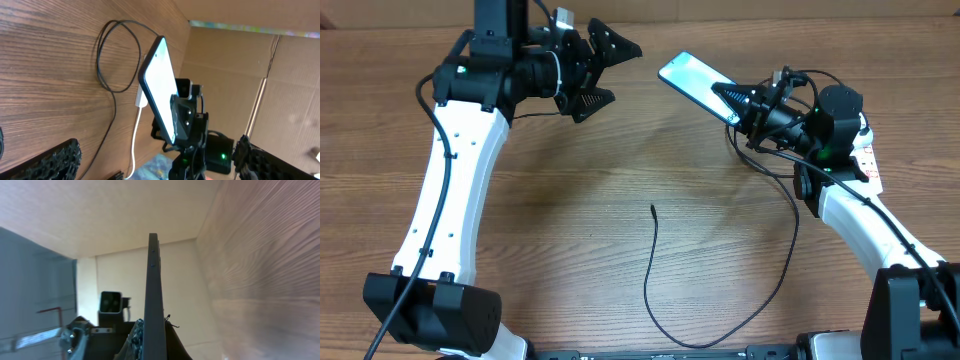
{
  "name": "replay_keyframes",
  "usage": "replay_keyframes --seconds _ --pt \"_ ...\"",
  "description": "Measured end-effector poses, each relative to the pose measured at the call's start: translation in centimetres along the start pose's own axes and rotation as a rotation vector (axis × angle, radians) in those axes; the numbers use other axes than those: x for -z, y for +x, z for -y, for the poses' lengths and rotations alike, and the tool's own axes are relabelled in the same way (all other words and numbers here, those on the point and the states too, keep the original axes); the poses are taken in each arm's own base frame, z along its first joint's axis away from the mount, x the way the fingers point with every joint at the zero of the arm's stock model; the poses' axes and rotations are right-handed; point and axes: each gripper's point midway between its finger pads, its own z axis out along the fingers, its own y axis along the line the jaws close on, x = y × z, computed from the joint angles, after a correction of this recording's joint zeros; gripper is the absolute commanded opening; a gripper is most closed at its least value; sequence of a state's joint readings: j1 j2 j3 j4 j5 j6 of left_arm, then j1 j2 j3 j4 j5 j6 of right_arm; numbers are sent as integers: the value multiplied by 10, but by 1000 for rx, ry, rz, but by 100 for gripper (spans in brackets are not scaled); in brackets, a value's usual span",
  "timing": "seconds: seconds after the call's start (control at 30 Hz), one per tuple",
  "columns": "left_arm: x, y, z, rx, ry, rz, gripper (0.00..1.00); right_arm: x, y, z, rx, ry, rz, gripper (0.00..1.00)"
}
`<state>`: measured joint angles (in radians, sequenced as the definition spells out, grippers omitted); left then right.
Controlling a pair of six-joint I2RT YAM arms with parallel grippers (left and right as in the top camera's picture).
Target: Plug charger to phone and switch on socket
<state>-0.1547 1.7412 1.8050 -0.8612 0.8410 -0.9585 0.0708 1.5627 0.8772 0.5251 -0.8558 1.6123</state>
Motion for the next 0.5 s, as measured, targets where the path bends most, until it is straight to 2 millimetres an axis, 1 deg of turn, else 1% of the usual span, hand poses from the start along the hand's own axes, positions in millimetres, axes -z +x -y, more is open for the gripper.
replay_keyframes --seconds 0.1,0.2,0.27,0.37,0.43,0.5 --pt "-8 -3 8 -23 16 26 100 -3 3 0 -81 0 -5 4" --pt "-21 -1 9 -22 7 49 100 -6 5 -1 -164 -4 -2 4" --pt "-32 5 6 0 -19 52 100 -9 9 -3 -227 -12 -5 4" --pt "-43 12 0 30 -51 60 100 -14 13 -4 -307 -16 -10 4" --pt "-48 14 -4 53 -70 70 100 -16 17 -5 -359 -18 -18 4" --pt "-49 12 -7 81 -83 88 100 -17 19 -8 -363 -28 -25 4"
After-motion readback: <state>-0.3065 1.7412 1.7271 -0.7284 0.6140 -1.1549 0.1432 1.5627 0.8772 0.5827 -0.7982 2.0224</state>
